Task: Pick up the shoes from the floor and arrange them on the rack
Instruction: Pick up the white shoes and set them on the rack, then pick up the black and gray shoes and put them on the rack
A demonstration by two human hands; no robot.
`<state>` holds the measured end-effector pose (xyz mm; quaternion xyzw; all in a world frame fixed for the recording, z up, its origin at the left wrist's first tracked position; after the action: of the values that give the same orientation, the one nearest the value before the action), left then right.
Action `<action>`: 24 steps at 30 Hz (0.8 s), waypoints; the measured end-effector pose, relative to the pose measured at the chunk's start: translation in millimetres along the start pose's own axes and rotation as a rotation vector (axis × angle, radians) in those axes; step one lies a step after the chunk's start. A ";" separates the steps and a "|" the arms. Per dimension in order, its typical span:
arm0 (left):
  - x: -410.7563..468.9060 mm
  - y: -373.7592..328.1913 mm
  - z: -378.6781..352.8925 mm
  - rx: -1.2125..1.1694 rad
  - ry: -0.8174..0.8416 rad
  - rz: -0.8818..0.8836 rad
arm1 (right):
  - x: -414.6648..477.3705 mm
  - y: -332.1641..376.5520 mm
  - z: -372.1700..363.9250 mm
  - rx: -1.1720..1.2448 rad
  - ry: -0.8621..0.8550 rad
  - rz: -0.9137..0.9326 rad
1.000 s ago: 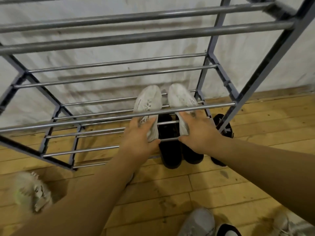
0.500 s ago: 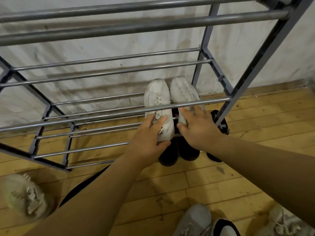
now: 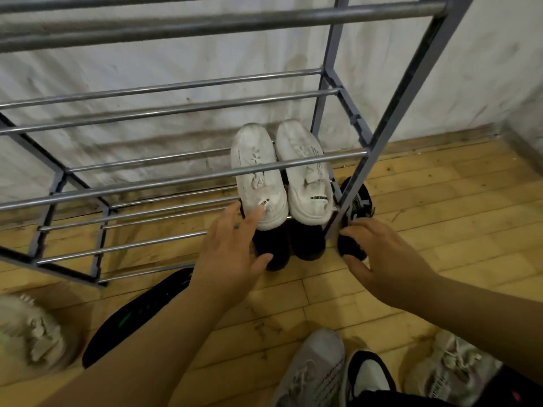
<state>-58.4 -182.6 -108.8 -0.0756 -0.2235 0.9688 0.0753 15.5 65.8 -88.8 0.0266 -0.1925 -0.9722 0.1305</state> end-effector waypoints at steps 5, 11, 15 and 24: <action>-39.2 19.9 -45.3 0.080 0.067 0.012 | -20.8 -37.8 -49.2 0.056 0.249 -0.173; -69.1 26.2 -90.1 0.078 0.394 0.099 | -13.2 -80.6 -101.3 0.109 0.456 -0.357; -78.4 14.9 -133.8 0.087 0.576 0.129 | -4.3 -110.1 -104.0 0.017 0.491 -0.345; -122.4 39.2 -222.6 -0.034 0.865 0.234 | 38.1 -132.0 -117.5 -0.103 0.660 -0.220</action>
<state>96.9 -145.6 -310.2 -0.4999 -0.1774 0.8462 0.0504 -41.4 130.3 -247.9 0.3536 -0.0867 -0.9278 0.0812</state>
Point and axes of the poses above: each hand's wrist, its own x-axis towards the middle knuckle, its own z-axis out of the back of the hand, y = z × x, the point moved 7 cm from there along x, towards the middle knuckle, and after that the axes turned 15 degrees about z, right-handed, at the moved point
